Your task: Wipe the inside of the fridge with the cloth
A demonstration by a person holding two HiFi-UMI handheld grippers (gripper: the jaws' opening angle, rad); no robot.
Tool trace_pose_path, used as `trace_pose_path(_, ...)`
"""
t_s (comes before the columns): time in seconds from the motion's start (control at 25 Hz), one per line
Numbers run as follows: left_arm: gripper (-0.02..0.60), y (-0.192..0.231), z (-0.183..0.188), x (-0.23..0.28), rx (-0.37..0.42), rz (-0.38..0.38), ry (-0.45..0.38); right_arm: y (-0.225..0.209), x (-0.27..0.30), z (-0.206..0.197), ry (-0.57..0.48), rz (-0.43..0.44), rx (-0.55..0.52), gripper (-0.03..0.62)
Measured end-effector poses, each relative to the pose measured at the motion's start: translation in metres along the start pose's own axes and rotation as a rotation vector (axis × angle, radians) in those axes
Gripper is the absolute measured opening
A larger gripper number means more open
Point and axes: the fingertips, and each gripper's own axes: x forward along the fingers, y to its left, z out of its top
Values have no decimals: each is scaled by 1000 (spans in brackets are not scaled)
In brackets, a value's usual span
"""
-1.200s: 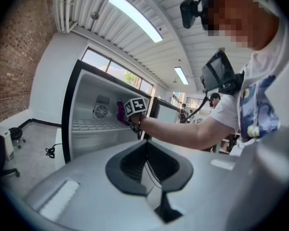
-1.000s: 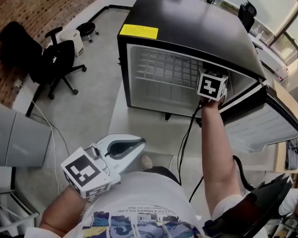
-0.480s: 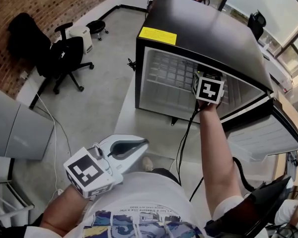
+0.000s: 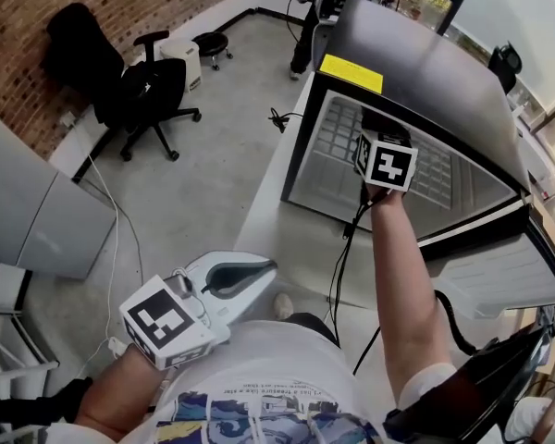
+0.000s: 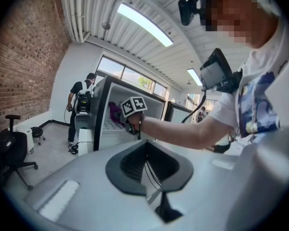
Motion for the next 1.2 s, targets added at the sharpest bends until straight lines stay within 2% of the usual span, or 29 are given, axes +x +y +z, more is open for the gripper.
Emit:
trace_pose_path(0.2, 6, 4, -4, -17, -2, 47, 1, 28, 8, 9, -24, 64, 37, 55)
trace_pose_path(0.44, 6, 7, -10, -34, -8, 81, 19, 53, 11, 15, -41, 139, 135, 55)
trace_pose_path(0.56, 6, 5, -12, -38, -4, 83, 36, 57, 7, 17, -62, 171, 177, 55)
trace_pose_path(0.68, 6, 2, -11, -36, -1, 68, 44, 49, -7, 23, -95, 163, 182, 55)
trace_pose_path(0.92, 6, -11, -9, -12, 18, -29, 62, -8, -49, 31, -154, 42, 151, 55)
trace_pose_path(1.2, 6, -36, -4, 31, 47, -180, 78, -109, -99, 11, -132, -197, 92, 55)
